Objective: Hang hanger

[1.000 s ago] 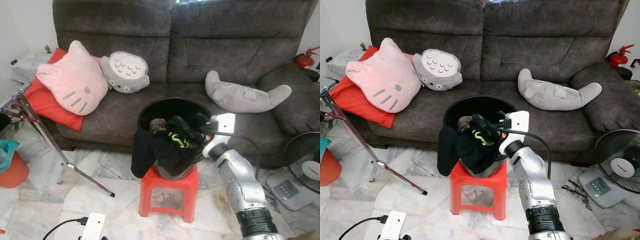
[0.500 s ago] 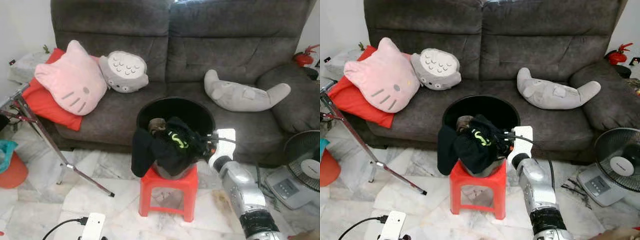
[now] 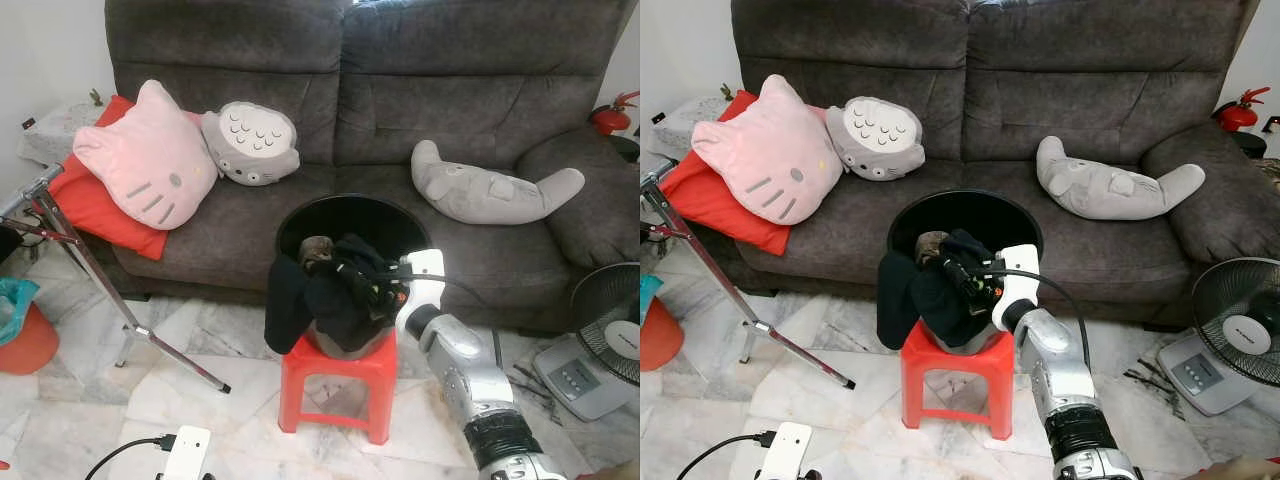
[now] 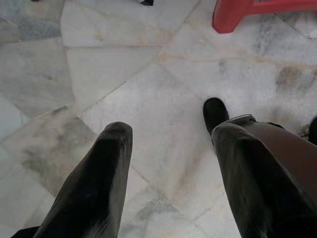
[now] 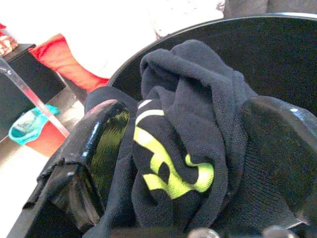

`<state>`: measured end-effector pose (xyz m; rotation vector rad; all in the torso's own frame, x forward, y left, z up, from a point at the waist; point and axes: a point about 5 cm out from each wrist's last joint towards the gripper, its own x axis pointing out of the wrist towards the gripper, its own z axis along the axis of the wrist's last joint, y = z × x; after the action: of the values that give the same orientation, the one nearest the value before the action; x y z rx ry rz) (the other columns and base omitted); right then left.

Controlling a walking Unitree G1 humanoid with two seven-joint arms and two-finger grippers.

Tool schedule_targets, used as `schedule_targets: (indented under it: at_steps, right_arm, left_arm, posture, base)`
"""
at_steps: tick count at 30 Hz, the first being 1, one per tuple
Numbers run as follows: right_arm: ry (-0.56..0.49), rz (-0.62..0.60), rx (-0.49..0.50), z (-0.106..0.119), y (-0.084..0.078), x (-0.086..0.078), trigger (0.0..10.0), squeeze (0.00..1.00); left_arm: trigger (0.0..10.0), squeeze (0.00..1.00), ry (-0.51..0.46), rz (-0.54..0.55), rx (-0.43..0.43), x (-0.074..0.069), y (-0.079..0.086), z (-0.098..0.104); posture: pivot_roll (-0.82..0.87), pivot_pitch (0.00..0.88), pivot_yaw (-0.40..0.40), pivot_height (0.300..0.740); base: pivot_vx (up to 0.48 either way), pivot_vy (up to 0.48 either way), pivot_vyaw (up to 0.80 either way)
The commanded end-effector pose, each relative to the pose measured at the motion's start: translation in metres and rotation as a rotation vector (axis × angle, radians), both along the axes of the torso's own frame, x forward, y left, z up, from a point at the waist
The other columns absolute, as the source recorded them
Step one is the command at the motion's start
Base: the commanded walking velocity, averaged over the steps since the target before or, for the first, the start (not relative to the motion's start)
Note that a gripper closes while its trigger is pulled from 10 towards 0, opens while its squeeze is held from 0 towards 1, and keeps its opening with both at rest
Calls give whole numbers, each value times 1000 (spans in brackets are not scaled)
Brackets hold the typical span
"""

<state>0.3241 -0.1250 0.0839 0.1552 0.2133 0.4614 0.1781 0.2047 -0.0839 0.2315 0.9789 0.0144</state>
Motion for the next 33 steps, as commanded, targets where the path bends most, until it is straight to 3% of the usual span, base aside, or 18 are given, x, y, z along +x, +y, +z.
schedule_targets:
  at_steps: [1,10,33]
  right_arm:
    - [-2,5,-4,1,1,-1,10000,0]
    - [-148,-162,66,25,-17,10,10000,0]
    - [-18,-219,0,-3,-18,11,10000,0]
  left_arm:
    - [10000,0,23,-2,9,-5,2,-2]
    - [10000,0,24,0,18,-6,4,-2]
    - [10000,0,18,2,24,-5,5,-1]
  posture:
    - [-63,0,27,740]
    - [-65,0,28,740]
    - [-55,0,25,740]
  base:
    - [0,0,0]
    - [0,0,0]
    - [0,0,0]
